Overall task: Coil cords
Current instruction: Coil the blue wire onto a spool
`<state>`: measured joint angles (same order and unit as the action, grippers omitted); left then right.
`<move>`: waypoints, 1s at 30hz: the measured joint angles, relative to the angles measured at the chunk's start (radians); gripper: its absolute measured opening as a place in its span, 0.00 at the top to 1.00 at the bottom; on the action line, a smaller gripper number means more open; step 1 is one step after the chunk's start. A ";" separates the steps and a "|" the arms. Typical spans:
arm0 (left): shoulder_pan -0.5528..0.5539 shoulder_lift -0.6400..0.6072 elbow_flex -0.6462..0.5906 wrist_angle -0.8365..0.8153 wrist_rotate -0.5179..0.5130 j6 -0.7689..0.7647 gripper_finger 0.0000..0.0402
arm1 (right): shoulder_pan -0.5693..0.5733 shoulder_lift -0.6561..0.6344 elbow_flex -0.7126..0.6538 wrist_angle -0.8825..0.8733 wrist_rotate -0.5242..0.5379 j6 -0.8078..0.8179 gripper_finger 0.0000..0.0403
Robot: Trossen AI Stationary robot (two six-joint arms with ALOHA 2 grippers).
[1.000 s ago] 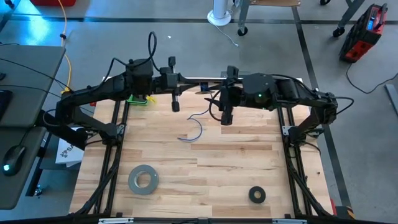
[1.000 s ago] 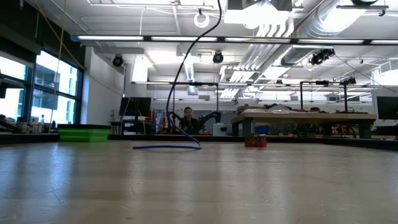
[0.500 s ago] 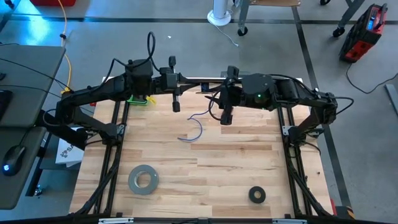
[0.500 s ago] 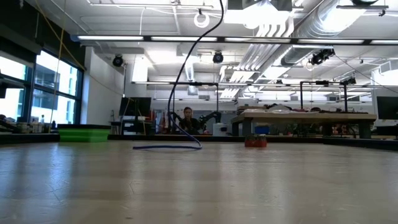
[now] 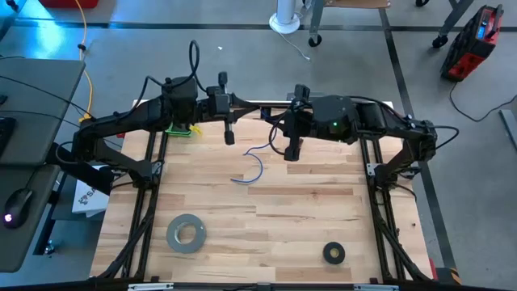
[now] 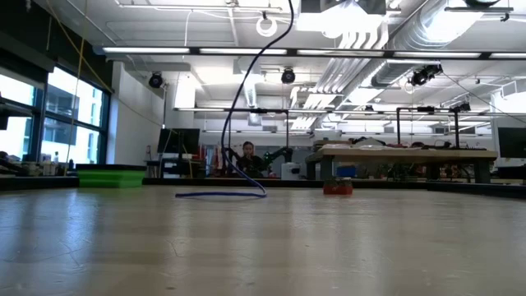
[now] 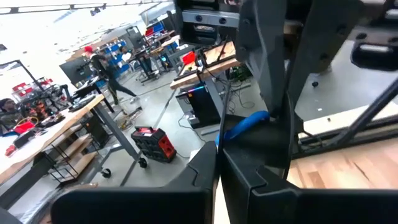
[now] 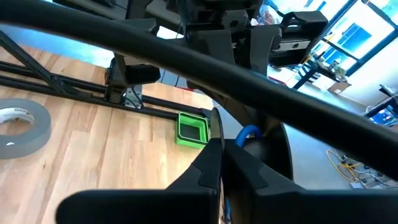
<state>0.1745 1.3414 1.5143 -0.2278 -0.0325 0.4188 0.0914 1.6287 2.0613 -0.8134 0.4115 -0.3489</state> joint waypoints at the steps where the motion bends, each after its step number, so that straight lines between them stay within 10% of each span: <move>1: -0.002 -0.001 0.000 0.004 -0.001 -0.007 0.96 | 0.000 0.000 0.000 0.001 0.002 0.000 0.99; 13: -0.005 -0.057 0.000 -0.108 -0.165 -0.020 0.77 | -0.032 -0.030 -0.002 -0.020 0.018 0.041 1.00; 20: 0.031 -0.189 -0.018 -0.266 -0.166 -0.274 0.71 | -0.064 -0.075 -0.002 0.081 -0.004 0.150 1.00; 30: -0.008 -0.349 -0.558 0.177 -0.187 -0.652 0.65 | -0.100 -0.066 -0.002 0.199 -0.054 0.269 1.00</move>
<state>0.1665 0.9922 0.9563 -0.0510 -0.2196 -0.2330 -0.0084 1.5624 2.0598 -0.6143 0.3580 -0.0801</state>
